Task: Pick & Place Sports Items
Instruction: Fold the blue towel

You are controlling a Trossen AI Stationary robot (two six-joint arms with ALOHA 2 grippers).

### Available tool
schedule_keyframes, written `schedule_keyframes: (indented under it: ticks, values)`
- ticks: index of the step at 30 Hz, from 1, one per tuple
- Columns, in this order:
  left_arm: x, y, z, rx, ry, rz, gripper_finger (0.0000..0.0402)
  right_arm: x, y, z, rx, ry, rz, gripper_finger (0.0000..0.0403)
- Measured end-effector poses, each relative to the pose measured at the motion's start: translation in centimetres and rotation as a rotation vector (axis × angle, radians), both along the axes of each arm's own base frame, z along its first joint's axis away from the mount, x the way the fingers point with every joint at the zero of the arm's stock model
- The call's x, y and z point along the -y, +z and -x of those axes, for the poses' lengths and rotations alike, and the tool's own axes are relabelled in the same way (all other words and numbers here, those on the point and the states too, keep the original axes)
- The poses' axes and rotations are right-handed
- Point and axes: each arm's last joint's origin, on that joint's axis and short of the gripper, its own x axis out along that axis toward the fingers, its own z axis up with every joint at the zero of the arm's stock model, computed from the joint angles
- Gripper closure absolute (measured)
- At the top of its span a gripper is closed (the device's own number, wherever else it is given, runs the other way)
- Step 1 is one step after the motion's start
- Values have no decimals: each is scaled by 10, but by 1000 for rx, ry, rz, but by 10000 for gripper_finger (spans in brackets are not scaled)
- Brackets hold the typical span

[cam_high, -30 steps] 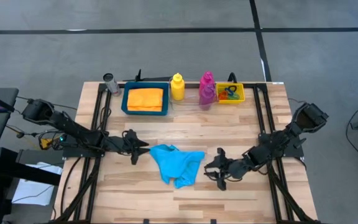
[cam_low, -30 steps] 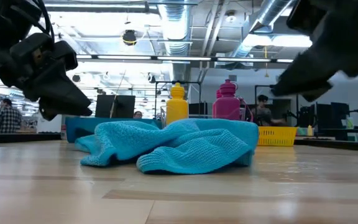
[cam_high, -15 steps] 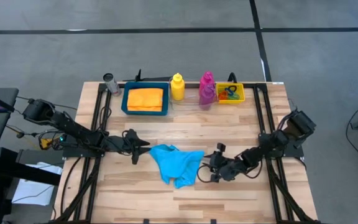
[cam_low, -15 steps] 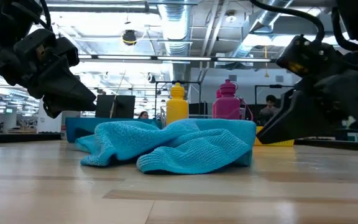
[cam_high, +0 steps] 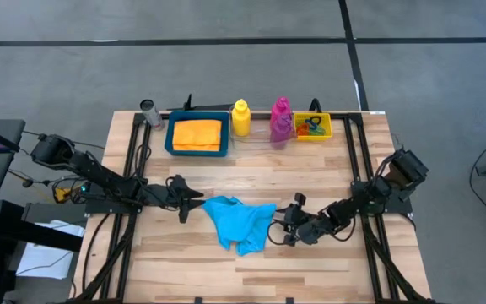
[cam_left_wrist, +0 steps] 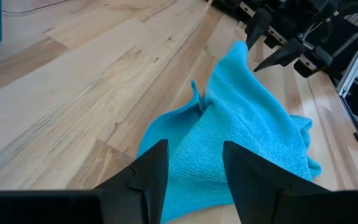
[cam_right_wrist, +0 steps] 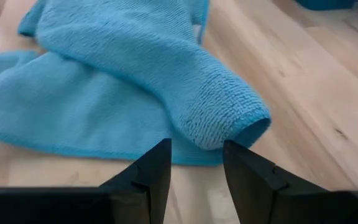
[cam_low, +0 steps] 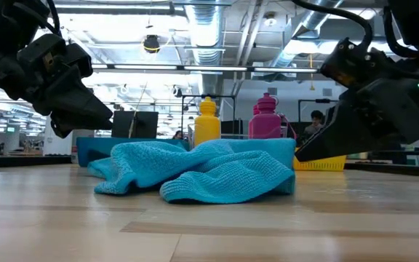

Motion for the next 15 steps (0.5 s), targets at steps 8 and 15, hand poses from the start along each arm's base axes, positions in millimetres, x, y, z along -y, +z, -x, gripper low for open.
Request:
schedule_keyframes:
  ticks: [8, 15]
  values:
    - [0, 0, 0, 0, 0, 0, 253, 2, 0, 0, 28, -66, -6, 265]
    - [0, 0, 0, 0, 0, 0, 253, 2, 0, 0, 32, -74, -14, 265]
